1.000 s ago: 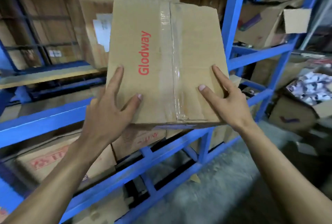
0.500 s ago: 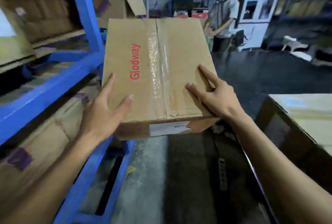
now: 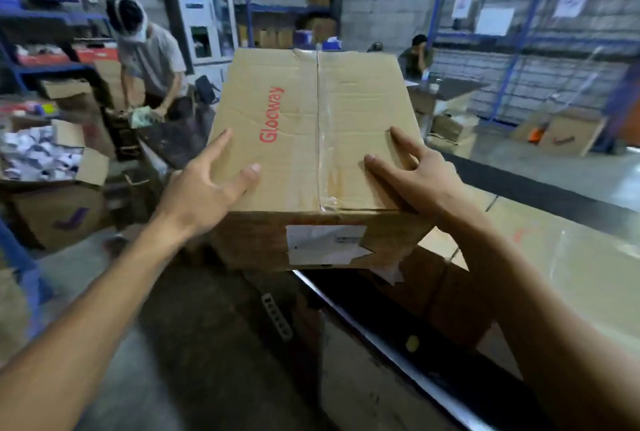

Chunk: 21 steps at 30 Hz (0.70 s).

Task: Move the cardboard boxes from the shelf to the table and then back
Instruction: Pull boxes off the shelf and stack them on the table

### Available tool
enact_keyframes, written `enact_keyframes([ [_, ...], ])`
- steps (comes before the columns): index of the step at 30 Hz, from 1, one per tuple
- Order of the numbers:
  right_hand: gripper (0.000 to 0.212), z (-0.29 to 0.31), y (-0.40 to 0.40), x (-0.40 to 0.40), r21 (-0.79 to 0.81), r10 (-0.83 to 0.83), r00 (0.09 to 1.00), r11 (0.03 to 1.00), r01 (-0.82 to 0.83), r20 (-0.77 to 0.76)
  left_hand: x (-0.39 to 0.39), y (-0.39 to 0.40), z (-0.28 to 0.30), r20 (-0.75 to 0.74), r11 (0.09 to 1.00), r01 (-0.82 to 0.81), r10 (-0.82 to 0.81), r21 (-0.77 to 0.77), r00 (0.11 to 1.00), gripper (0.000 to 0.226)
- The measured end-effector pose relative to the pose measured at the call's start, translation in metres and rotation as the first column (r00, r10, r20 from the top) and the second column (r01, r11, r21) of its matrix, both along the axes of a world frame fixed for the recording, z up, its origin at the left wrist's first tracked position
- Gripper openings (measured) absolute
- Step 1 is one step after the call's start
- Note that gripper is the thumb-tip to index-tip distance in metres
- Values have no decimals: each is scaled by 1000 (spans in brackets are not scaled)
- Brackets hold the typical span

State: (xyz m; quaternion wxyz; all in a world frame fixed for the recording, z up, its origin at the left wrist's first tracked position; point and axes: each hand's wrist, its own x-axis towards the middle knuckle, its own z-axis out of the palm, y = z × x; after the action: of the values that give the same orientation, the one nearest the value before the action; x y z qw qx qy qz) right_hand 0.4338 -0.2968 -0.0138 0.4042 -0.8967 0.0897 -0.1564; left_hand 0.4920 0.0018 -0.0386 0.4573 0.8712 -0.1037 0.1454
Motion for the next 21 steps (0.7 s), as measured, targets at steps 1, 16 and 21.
enact_keyframes([
  [1,78,4,-18,-7,-12,-59,998,998,59,-8,8,-22,7,1,999,42,-42,24,999,91],
  [16,83,26,-249,-100,-49,-570,806,820,570,-161,53,-342,34,-210,773,634,-615,34,760,77],
  [21,81,23,-282,-107,-93,-603,755,794,601,-258,58,-394,20,-344,718,694,-643,39,684,79],
])
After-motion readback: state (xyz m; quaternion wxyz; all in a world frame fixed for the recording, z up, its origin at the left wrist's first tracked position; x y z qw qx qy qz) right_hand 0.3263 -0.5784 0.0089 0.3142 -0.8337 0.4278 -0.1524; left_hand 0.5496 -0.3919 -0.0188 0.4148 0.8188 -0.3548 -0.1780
